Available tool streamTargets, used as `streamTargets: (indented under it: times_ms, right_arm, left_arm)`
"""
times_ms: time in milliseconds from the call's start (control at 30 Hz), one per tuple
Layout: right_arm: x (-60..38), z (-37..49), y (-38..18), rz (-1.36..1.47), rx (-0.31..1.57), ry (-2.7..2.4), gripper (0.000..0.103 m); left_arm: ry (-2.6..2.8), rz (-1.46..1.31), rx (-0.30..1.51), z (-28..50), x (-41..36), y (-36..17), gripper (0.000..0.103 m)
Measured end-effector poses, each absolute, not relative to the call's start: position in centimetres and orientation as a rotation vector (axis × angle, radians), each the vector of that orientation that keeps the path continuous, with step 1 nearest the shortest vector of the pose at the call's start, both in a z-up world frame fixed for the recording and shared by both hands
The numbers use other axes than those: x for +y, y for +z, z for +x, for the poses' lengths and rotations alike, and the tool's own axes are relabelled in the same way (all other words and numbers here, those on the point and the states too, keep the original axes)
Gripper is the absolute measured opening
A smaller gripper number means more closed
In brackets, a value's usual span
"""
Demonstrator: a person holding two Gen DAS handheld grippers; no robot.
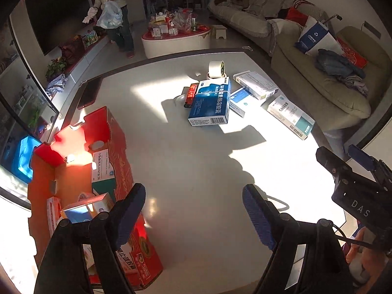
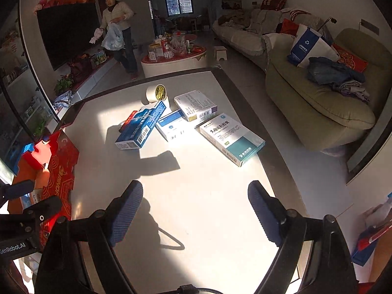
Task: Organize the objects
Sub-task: 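Move both tools back over the pile of medicine boxes, then close the left tool on the blue box while the right closes on the white-teal Cefixime box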
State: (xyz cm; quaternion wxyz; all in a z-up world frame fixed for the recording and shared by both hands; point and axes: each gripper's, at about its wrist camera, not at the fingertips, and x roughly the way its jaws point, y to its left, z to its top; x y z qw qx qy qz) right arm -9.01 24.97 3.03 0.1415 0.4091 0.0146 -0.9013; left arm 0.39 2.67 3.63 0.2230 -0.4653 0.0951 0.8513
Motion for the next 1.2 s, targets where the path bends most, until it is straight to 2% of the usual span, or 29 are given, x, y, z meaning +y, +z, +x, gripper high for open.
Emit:
streamTargets:
  times_ms: [267, 467, 700, 767, 933, 1200]
  right_arm:
    - [28.2, -14.9, 1.9, 1.201, 0.084, -2.56, 0.088]
    - [27.6, -20.4, -0.3, 1.266, 0.208, -2.424, 0.089]
    - [25.4, -24.2, -3.9, 1.288, 0.453, -2.299, 0.089]
    - [25.0, -24.9, -4.4, 1.299, 0.467, -2.26, 0.089]
    - [24.6, -26.4, -4.7, 1.291, 0.46, -2.193, 0.089]
    - [24.3, -28.3, -5.3, 1.351, 0.419, -2.12, 0.09]
  left_arm:
    - [2.339, -1.415, 0.209, -5.5, 9.4, 0.9, 0.089]
    - [2.318, -1.562, 0.136, -10.8, 12.1, -2.2, 0.089]
    - [2.351, -1.643, 0.133, -14.7, 13.5, -4.7, 0.089]
    - [2.34, -1.653, 0.132, -15.2, 13.9, -5.3, 0.089]
    - [2.372, -1.647, 0.178, -15.6, 14.5, -5.9, 0.097]
    - [2.372, -1.725, 0.194, -16.4, 14.5, -6.4, 0.098]
